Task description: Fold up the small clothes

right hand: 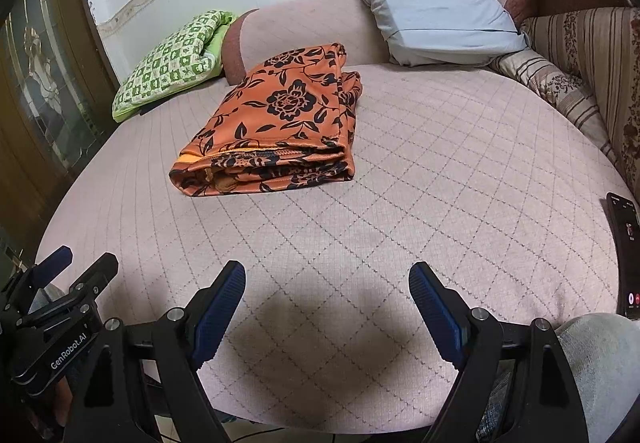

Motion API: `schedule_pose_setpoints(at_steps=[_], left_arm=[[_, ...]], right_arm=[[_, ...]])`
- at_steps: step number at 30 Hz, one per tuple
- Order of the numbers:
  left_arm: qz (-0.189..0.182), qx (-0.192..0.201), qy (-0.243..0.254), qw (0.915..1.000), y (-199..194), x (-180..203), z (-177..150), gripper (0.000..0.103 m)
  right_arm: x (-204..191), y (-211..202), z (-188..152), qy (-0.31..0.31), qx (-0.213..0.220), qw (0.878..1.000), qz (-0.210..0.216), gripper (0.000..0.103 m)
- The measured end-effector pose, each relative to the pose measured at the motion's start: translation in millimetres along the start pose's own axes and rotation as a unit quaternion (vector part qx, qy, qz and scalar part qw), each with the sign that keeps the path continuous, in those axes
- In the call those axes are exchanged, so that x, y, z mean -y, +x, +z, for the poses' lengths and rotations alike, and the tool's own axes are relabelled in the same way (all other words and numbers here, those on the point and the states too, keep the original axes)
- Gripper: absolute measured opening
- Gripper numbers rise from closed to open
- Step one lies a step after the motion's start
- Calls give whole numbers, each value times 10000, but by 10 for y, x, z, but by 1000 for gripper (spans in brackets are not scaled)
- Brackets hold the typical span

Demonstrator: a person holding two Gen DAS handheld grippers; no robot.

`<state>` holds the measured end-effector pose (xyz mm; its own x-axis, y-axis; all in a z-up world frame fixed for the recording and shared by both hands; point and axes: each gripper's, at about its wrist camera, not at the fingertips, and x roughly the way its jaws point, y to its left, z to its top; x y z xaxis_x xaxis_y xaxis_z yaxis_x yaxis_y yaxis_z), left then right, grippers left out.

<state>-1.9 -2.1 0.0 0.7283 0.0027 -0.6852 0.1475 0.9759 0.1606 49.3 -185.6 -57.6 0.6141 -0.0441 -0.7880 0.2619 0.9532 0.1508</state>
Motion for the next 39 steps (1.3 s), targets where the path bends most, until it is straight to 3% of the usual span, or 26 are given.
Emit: schedule_pose_setpoints(at_steps=[34, 39], left_arm=[[-50, 51, -52, 10000, 5, -5, 3, 74], [-310, -29, -136, 9994, 14, -9, 29, 73]], right_arm=[[-6, -3, 18, -74, 53, 9999, -67, 85], [7, 0, 30, -38, 44, 10000, -53, 85]])
